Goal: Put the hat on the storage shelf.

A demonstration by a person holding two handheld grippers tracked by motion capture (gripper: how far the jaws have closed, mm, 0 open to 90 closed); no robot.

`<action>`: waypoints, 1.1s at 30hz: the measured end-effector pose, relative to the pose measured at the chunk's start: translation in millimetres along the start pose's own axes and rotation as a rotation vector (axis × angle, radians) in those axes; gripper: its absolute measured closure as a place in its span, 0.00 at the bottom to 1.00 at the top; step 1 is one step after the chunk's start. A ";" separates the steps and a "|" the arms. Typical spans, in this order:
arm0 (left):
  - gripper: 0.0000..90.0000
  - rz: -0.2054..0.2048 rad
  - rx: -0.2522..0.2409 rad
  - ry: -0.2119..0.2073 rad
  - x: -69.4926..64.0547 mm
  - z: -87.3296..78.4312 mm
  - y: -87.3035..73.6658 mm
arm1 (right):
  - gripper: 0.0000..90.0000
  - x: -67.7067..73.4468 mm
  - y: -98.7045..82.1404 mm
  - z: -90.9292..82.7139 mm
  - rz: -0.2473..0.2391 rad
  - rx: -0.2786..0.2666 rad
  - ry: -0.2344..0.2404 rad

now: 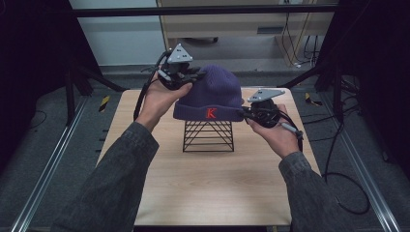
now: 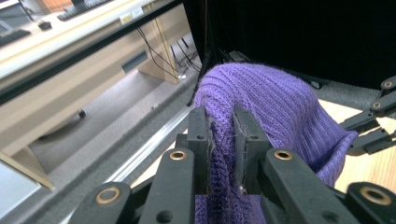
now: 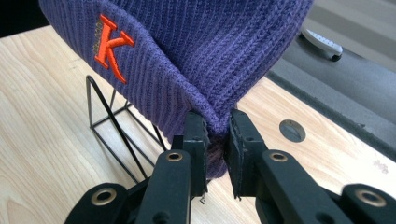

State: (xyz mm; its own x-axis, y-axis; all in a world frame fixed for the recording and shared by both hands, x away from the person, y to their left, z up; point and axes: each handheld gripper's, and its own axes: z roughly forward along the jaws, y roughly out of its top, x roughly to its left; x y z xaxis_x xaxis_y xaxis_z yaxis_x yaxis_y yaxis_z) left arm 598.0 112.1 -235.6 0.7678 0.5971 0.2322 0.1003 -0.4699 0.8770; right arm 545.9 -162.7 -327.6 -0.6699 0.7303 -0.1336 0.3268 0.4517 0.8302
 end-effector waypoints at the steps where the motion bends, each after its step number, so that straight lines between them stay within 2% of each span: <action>1: 0.87 -0.005 0.003 0.001 0.4 1.0 -2.7 | 0.88 0.3 -0.7 0.8 -0.001 0.004 0.000; 7: 0.87 -0.028 0.016 -0.001 2.6 4.6 -16.0 | 0.87 2.9 -4.7 8.7 -0.008 0.032 0.008; 17: 0.87 -0.033 0.014 -0.002 0.5 5.4 -24.9 | 0.87 8.4 -6.0 13.3 -0.032 0.070 0.014; 23: 0.87 -0.016 0.022 -0.008 -1.9 6.4 -25.0 | 0.87 11.0 -10.3 15.0 -0.022 0.073 0.016; 33: 0.87 -0.034 0.024 -0.013 -3.4 10.8 -37.6 | 0.86 12.4 -17.5 22.1 -0.017 0.098 0.022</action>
State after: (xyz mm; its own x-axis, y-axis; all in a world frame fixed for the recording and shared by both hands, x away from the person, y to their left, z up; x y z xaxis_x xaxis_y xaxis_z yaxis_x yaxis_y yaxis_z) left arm 598.4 120.8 -273.9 0.7718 0.6047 0.1964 0.1420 -0.4650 0.8739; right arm 546.6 -150.3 -355.7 -0.6904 0.7109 -0.1343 0.3780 0.5127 0.7709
